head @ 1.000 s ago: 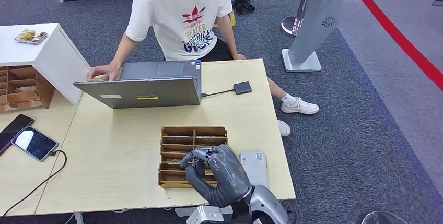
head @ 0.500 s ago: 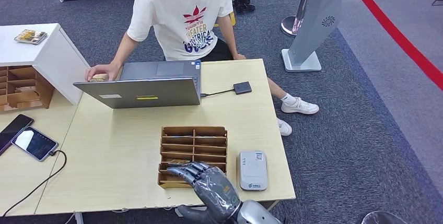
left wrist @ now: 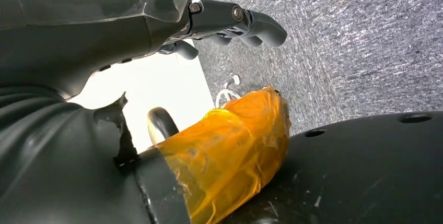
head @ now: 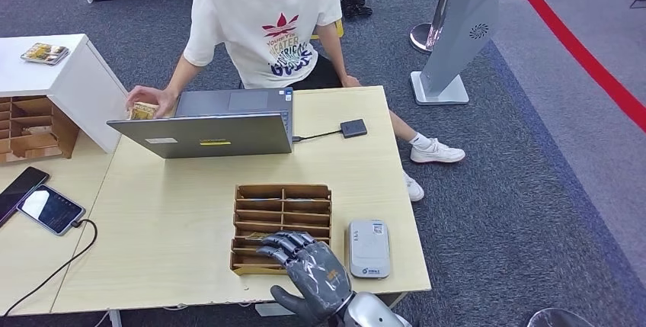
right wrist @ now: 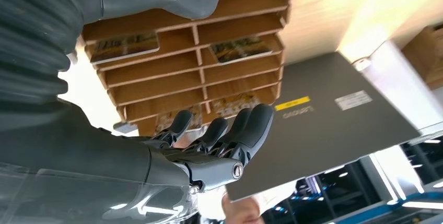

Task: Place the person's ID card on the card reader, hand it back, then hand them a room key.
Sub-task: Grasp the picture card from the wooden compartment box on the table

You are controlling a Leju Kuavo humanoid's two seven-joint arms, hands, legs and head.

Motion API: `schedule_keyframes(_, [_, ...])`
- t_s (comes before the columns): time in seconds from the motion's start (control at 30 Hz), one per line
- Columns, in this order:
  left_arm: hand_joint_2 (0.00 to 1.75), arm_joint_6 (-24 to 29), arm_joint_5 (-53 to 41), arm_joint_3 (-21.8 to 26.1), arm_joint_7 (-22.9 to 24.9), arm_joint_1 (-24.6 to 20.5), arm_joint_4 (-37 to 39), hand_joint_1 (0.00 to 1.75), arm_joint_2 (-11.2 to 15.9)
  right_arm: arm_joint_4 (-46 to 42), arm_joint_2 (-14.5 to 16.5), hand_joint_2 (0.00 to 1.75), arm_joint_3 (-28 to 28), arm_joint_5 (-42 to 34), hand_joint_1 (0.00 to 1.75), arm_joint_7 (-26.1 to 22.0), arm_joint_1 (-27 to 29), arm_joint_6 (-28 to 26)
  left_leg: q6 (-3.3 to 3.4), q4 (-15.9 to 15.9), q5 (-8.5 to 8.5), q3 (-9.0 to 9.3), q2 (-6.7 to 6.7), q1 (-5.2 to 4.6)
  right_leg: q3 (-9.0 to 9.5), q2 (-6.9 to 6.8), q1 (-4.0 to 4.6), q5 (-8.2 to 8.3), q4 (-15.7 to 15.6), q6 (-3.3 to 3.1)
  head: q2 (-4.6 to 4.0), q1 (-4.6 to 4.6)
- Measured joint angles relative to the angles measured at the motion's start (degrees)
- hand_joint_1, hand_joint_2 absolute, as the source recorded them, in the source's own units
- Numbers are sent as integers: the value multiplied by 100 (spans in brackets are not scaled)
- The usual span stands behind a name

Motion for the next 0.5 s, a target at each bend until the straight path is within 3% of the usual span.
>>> schedule_keyframes(0.5, [0, -13, 79, -9, 10, 37, 0, 0, 13, 27, 8, 175, -396, 590, 57, 690, 16, -465, 0, 0, 0, 1, 0, 0, -1, 0, 0, 0, 0, 0, 0, 0])
